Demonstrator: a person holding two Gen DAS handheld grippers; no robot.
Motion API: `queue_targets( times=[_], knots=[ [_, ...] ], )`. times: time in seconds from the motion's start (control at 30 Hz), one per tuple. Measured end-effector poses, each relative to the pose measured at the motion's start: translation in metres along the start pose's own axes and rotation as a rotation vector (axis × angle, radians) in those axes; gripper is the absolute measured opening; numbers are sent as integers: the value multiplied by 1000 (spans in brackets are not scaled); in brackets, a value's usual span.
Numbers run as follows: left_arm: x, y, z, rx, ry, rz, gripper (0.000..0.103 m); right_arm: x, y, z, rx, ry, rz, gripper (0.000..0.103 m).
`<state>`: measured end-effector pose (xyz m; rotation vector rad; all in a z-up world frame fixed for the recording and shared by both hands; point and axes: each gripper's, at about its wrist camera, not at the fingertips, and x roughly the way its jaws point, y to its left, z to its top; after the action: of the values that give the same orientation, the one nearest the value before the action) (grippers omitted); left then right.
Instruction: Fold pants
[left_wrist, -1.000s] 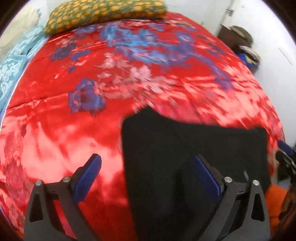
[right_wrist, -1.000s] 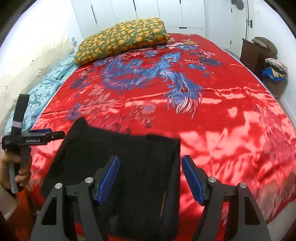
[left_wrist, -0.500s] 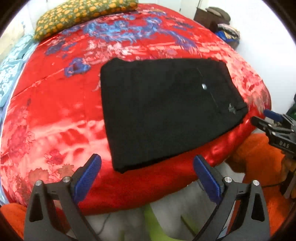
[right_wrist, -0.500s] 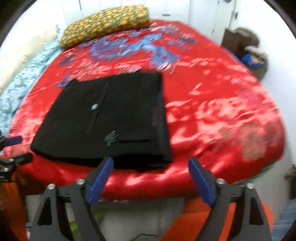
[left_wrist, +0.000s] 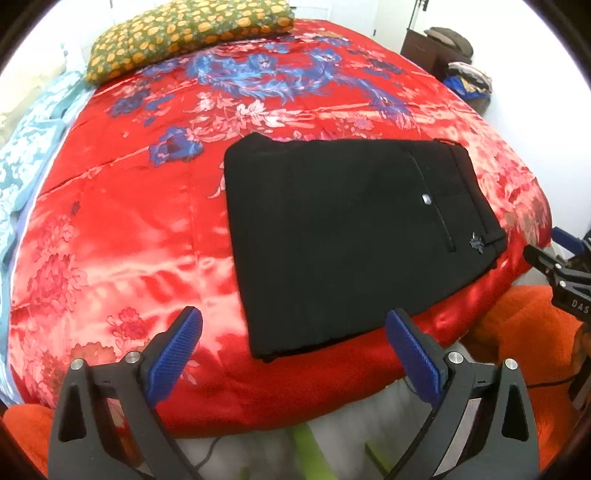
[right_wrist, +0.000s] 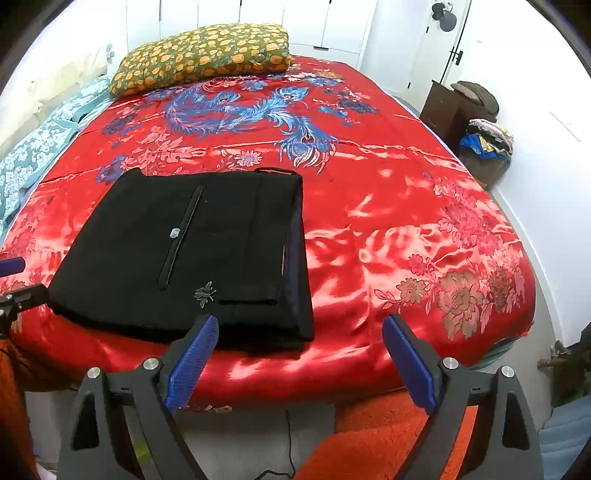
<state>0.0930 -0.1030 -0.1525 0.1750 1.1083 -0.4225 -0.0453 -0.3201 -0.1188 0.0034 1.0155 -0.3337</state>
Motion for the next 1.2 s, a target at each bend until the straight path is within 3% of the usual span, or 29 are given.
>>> queue_targets(
  times=[0.1, 0.23, 0.3, 0.37, 0.5, 0.67, 0.73, 0.77, 0.8, 0.87, 1.07, 1.2],
  knots=[
    [4, 5, 7, 12, -5, 10, 100, 0, -7, 3, 9, -30, 56, 90],
    [27, 42, 24, -78, 4, -35, 100, 19, -56, 13, 159, -87, 323, 92],
    [47, 64, 30, -155, 42, -114, 100, 47, -75, 19, 220, -48, 474, 92],
    [72, 74, 36, -195, 86, -176, 100, 80, -81, 25, 240, 28, 561, 92],
    [107, 70, 39, -188, 140, -233, 100, 129, -73, 33, 240, 128, 629, 92],
    [120, 67, 46, -205, 154, -271, 102, 160, -56, 36, 226, 217, 793, 89],
    [120, 65, 49, -186, 163, -289, 92, 160, -51, 36, 200, 231, 805, 75],
    [118, 63, 50, -185, 155, -327, 57, 161, -53, 35, 203, 238, 827, 61],
    [114, 63, 53, -203, 145, -329, 44, 161, -55, 35, 218, 234, 845, 53],
    [105, 62, 57, -210, 120, -325, 27, 156, -56, 35, 223, 218, 862, 46],
    [74, 74, 69, -211, 52, -339, 23, 134, -42, 52, 241, 140, 941, 38],
    [51, 100, 79, -218, -7, -295, 22, 125, -9, 73, 195, 114, 985, 38]
  ],
)
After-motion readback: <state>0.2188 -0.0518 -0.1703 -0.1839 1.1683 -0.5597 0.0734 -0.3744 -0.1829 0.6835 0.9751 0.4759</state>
